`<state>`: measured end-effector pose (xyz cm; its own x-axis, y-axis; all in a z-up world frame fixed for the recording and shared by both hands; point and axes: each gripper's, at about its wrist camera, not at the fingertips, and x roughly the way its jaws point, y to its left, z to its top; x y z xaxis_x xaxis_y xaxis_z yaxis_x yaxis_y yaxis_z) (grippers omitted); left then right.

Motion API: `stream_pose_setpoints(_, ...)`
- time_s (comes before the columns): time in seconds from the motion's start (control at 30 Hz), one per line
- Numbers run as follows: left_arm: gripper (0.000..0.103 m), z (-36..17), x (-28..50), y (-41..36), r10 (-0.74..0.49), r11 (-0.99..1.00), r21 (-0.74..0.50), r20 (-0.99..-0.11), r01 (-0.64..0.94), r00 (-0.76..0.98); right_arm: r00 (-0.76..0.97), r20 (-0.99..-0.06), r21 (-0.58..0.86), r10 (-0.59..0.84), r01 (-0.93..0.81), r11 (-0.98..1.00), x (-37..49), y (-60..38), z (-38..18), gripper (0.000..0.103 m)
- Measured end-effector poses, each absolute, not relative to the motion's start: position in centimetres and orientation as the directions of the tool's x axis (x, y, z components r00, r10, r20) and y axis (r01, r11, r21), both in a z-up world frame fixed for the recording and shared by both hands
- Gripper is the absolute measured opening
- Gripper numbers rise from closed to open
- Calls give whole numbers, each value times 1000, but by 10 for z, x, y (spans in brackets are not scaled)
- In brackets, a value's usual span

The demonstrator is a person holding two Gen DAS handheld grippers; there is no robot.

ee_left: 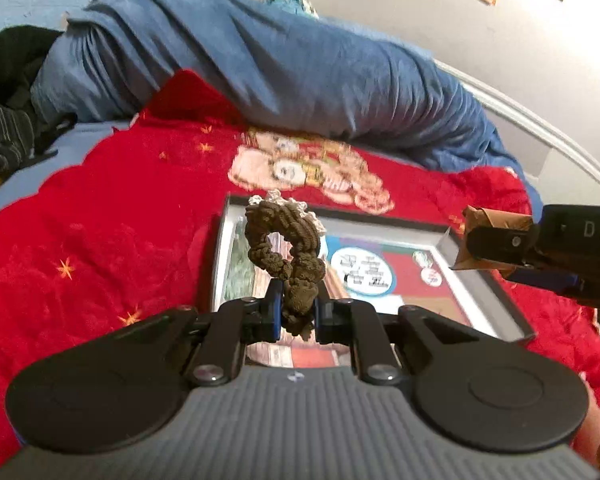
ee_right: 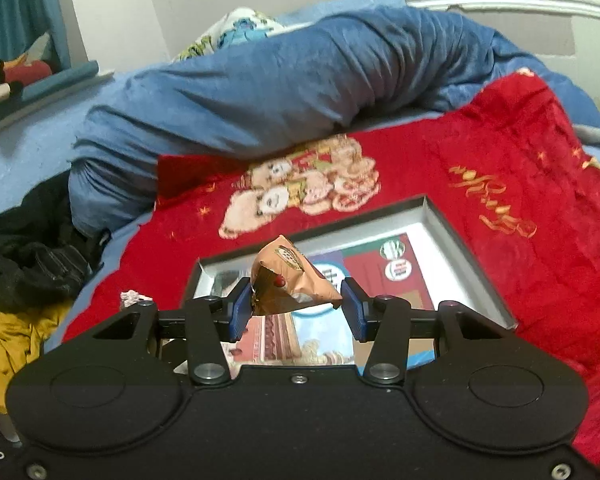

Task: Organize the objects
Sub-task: 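Lift and carry rope ring in left tool and packet in right tool over the box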

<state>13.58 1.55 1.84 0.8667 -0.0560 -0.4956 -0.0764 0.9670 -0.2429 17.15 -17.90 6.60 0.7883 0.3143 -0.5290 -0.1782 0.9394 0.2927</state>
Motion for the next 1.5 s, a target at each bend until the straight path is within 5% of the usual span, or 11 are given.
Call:
stream_pose_setpoints(0.6, 18, 2, 147, 14, -24, 978, -186, -543, -93, 839, 722, -577, 300, 382, -247, 921, 193, -169, 9, 46)
stream_pose_setpoints(0.8, 18, -4, 151, 10, -33, 979, -186, -562, -87, 827, 775, -559, 167, 295, -244, 955, 181, -157, 10, 46)
stream_pose_setpoints(1.5, 18, -10, 161, 30, -101, 954, -281, -625, -103, 774, 674, -639, 308, 371, -218, 926, 201, -147, 9, 46)
